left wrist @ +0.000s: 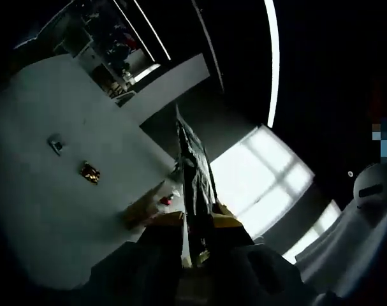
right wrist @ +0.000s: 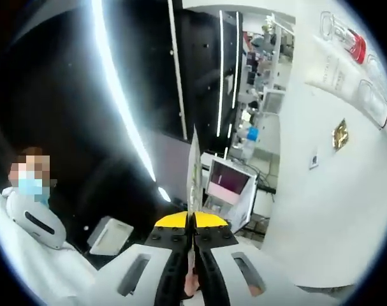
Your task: Arrange the skincare products in the storage area until every visible bottle or jar stands upright without overlapping.
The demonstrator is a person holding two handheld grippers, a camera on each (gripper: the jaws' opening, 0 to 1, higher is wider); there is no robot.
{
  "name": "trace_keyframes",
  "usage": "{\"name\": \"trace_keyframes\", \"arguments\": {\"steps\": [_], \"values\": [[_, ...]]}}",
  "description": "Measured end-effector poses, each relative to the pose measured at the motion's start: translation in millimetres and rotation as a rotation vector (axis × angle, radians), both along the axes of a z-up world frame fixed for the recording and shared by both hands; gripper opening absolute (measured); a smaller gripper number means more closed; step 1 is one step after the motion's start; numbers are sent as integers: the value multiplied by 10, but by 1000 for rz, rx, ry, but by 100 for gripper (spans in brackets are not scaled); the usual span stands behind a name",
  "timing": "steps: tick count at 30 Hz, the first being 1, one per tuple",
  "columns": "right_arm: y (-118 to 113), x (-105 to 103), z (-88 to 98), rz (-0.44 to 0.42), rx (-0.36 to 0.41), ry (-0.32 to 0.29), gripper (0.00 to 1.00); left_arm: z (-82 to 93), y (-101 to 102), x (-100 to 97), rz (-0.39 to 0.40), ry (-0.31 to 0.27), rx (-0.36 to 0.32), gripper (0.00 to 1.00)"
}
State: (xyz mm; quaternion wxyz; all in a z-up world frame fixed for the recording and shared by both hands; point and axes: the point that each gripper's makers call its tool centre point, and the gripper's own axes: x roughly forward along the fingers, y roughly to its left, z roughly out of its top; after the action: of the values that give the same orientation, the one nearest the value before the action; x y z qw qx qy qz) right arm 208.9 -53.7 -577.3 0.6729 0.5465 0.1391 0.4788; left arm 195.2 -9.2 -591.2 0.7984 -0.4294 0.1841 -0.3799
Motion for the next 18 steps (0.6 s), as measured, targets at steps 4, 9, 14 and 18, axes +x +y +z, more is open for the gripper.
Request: {"name": "trace_keyframes", "arguments": {"steps": [4,9,14,18], "values": [[-69,11,-38,-33,-33,7,1,11,-50,14,6,14,-23,3],[-90,25,-130,-59,-123,3,2,-39,-77,17,10,42,-19,0],[-88,26,-191,-83,-238,-73,4,-109,-69,6,13,69,-23,0],[-88,20,-221,-86,-353,-181,9,-142,-70,11,17,86,-38,0]]}}
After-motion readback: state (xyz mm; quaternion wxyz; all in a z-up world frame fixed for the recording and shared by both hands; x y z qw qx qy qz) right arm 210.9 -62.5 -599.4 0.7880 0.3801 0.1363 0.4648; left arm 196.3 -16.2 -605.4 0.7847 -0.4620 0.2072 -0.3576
